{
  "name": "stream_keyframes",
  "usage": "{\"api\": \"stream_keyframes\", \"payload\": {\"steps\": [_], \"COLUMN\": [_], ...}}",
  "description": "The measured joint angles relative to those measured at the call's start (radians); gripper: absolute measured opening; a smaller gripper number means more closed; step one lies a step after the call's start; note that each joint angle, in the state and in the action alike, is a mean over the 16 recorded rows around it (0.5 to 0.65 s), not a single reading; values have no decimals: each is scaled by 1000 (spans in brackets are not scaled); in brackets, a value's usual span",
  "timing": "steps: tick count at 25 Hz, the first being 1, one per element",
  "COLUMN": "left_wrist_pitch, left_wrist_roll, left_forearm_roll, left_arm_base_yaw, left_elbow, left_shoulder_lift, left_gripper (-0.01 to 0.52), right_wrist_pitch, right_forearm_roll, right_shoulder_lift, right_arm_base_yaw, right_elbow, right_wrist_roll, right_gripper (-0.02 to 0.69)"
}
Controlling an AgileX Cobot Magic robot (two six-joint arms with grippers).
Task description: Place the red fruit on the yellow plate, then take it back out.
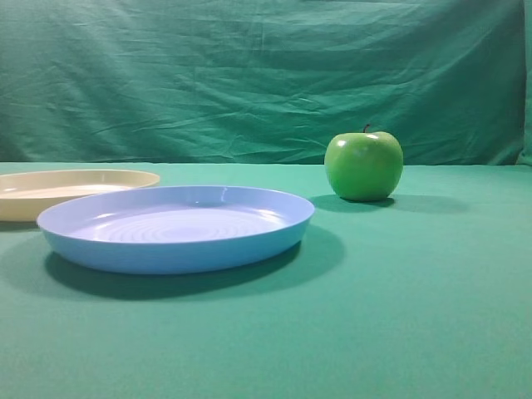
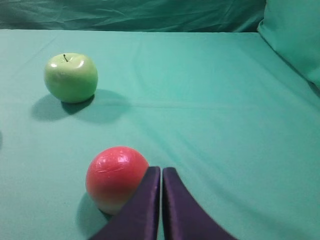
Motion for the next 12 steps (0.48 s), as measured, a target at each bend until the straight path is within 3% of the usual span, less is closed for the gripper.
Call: {"api": "stream_keyframes", "payload": {"steps": [12], "left_wrist_pitch": [0], "left_wrist_roll": [0], "left_forearm_roll": [0], "left_arm_base_yaw": [0], "left_elbow": [0], "left_shoulder_lift": [0], "left_gripper": [0], "right_wrist_pitch": [-1], "right_forearm_roll": [0], "right_shoulder_lift": [0], "right_arm_base_yaw": [0], "right_elbow": [0], "right_wrist_roll": [0], "right_gripper": [0]}}
